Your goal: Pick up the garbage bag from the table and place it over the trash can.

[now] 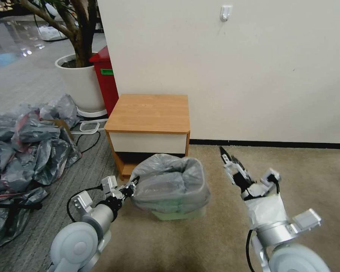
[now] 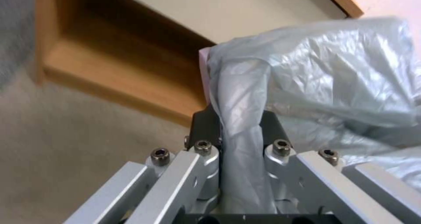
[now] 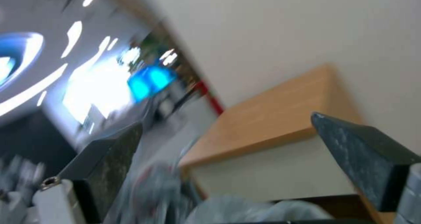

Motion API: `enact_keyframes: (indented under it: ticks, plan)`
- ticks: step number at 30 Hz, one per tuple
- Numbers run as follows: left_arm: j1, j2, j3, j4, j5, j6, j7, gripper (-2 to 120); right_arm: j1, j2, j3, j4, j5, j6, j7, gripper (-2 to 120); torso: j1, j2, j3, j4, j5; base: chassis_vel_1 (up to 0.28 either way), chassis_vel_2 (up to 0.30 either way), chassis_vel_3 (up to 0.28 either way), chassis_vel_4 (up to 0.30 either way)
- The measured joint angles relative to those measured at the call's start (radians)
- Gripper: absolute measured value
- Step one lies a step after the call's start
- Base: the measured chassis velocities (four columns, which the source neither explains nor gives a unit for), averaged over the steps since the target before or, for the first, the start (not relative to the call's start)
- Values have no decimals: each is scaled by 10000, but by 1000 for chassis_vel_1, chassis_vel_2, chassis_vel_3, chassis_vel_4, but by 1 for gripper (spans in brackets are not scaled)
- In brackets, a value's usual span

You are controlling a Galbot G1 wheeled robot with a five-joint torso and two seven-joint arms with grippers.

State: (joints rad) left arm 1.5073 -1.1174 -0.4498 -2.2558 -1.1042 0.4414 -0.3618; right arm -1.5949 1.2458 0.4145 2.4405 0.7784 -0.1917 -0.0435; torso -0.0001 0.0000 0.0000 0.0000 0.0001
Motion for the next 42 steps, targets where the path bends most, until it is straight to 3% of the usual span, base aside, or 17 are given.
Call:
enact_keyframes:
  ticks: [1,2,3,5,6,9,10,13,15,17,19,23,28,38,42]
  plan:
    - [0,0,0,0,0,0,0,9,0,0,0,0,0,0,0,99,0,0,0,0,0,0,0,0,0]
    - [49,308,120,-189,702,-56,66,9,598,-1135,-437,186,-1324,-923,-676,92,1,0,0,0,0,0,0,0,0]
    - [49,308,120,-189,702,-56,66,9,598,-1135,-437,186,-1324,-923,-676,92,1,0,0,0,0,0,0,0,0]
    - [131,512,209,-411,1213,-64,76,9,1264,-2296,-797,400,-2533,-2214,-925,81,1,0,0,0,-1,0,0,0,0]
    - [131,512,209,-411,1213,-64,76,9,1264,-2296,-797,400,-2533,-2214,-925,81,1,0,0,0,-1,0,0,0,0]
    - [231,641,384,-551,2257,-133,166,9,2523,-3401,-1754,340,-3080,-2830,-814,66,1,0,0,0,0,0,0,0,0]
    - [231,641,384,-551,2257,-133,166,9,2523,-3401,-1754,340,-3080,-2830,-814,66,1,0,0,0,0,0,0,0,0]
    - [237,668,686,-564,3075,-208,232,9,3955,-4093,-2963,-51,-3262,-3334,-508,51,0,0,0,2,0,0,0,0,0]
    - [221,669,746,-565,3216,-211,238,9,4222,-4216,-3219,-151,-3308,-3454,-439,49,0,-1,1,1,0,0,0,0,0]
    - [185,668,903,-572,3643,-236,320,9,5046,-4581,-4181,-412,-3314,-3877,-93,37,0,-1,1,0,0,0,0,0,0]
    - [183,667,927,-582,3730,-244,348,9,5225,-4659,-4386,-450,-3281,-4011,-46,34,0,0,1,0,0,0,0,0,0]
    - [179,659,1007,-664,4075,-260,439,9,6629,-5023,-5767,-829,-2608,-4925,442,16,1,0,1,-1,0,0,0,0,0]
    - [184,632,1004,-712,4182,-262,466,9,7980,-4964,-6929,-1328,-2429,-5214,605,0,1,0,0,0,-1,0,0,0,0]
    - [99,601,1006,-805,4233,-263,499,9,9434,-4469,-8678,-2206,-2397,-5215,929,0,1,0,0,0,-2,0,0,0,0]
    - [237,509,1061,-857,4935,-413,814,9,10218,-4086,-9517,-2804,-2590,-5203,1196,0,0,0,1,0,-1,0,0,0,0]
